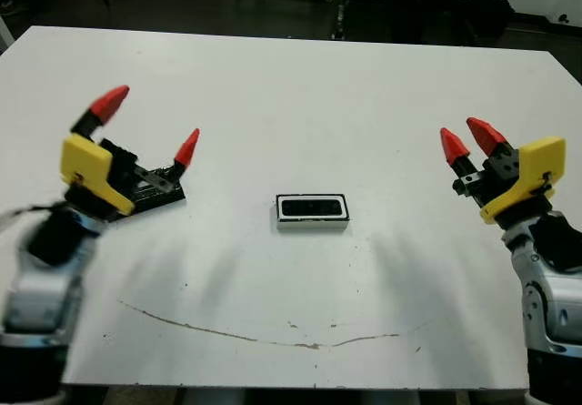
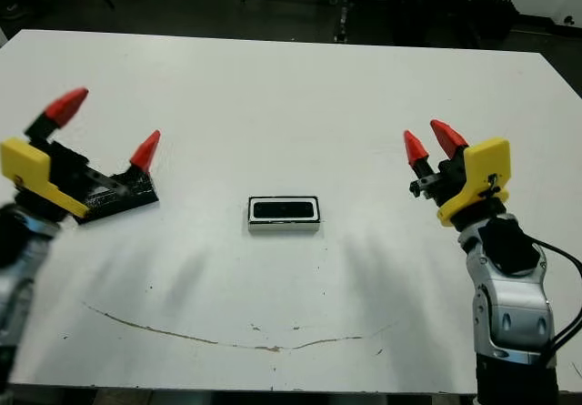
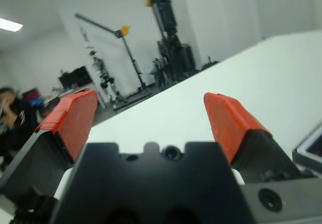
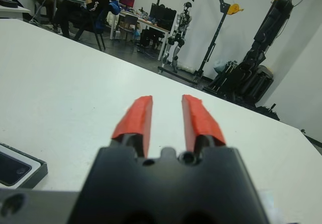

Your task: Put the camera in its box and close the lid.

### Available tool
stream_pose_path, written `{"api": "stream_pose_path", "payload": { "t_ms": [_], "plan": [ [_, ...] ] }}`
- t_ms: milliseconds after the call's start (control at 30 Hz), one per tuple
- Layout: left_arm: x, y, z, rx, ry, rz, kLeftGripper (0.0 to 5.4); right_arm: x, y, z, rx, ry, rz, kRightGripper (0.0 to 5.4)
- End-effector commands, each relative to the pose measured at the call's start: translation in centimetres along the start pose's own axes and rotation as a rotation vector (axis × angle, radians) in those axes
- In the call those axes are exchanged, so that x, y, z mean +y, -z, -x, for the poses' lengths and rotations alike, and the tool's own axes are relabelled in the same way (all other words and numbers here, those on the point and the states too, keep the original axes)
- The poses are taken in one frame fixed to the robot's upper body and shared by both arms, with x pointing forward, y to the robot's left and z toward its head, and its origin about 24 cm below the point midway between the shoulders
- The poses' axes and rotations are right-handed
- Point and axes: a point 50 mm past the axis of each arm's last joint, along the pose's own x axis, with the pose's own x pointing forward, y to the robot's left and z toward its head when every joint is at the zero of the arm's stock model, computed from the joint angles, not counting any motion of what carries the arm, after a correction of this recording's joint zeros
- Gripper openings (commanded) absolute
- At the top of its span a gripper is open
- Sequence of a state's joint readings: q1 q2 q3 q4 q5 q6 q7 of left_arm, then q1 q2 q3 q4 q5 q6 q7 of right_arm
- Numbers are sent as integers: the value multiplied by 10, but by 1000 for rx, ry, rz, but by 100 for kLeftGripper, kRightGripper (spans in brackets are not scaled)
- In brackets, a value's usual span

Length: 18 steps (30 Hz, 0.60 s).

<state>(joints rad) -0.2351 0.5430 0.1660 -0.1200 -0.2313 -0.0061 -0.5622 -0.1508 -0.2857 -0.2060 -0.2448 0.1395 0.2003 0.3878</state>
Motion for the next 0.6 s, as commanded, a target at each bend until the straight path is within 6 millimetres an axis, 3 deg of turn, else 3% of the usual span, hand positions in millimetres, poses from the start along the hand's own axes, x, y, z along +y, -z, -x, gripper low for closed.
{"api": "stream_pose_path", "payload": {
  "t_ms": [33, 300, 433, 600],
  "plan": [
    [27, -9, -3, 79, 113, -16, 540, 0, 3, 3, 27, 1, -3, 111],
    [82, -16, -16, 216, 362, 9, 540, 0, 0, 0, 29, 6, 9, 1],
    [89, -5, -22, 253, 521, 177, 540, -1, -1, -1, 21, 2, 22, 1],
    [84, 9, -21, 320, 585, 335, 540, -1, -2, -2, 20, 4, 29, 1]
  ]
}}
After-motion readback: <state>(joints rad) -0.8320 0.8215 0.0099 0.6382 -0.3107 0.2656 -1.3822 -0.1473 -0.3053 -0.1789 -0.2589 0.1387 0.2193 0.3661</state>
